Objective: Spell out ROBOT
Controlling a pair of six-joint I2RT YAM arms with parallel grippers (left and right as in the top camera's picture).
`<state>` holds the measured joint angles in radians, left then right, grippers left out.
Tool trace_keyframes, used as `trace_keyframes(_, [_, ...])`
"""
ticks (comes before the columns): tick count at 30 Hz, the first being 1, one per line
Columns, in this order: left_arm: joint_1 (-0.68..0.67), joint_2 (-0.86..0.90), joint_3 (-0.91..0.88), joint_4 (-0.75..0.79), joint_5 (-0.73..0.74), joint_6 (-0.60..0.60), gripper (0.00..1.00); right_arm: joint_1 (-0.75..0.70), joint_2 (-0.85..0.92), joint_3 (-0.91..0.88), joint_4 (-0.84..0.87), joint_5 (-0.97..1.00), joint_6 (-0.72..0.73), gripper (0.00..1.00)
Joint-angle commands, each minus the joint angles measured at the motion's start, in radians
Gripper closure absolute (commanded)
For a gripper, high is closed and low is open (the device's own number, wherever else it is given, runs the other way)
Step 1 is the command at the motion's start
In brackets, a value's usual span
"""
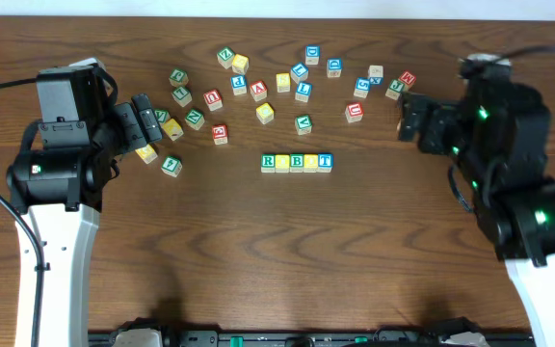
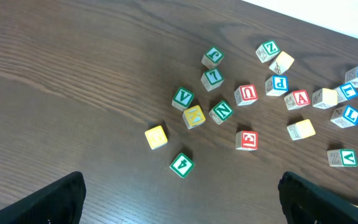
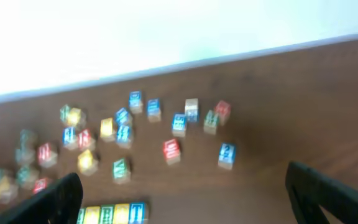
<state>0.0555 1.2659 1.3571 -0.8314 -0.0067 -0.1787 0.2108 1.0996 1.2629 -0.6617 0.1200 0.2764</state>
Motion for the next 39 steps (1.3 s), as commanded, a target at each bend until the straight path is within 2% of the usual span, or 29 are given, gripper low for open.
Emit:
trace_keyframes(1, [0.003, -0.005, 0.033, -0.002, -0.013, 0.010, 0.02, -0.056, -0.116, -0.161, 0.119, 0.037, -0.005, 0.01])
trace_keyframes(9, [0.003, -0.005, 0.033, -0.002, -0.013, 0.010, 0.02, -0.142, -0.411, -0.569, 0.459, 0.019, -0.004, 0.01])
trace_keyframes(15, [0.003, -0.005, 0.033, -0.002, -0.013, 0.010, 0.02, -0.177, -0.636, -0.831, 0.602, 0.019, -0.005, 0.01])
trace_keyframes(26, [0.003, -0.005, 0.033, -0.002, -0.013, 0.010, 0.02, -0.185, -0.946, -1.139, 0.662, 0.019, -0.024, 0.01])
trace_keyframes(35, [0.003, -0.005, 0.033, -0.002, -0.013, 0.010, 0.02, -0.185, -1.057, -1.258, 0.663, 0.016, -0.023, 0.01])
trace_keyframes(39, [0.003, -0.005, 0.033, -0.002, -0.013, 0.010, 0.02, -0.184, -1.080, -1.257, 0.601, 0.016, -0.024, 0.01])
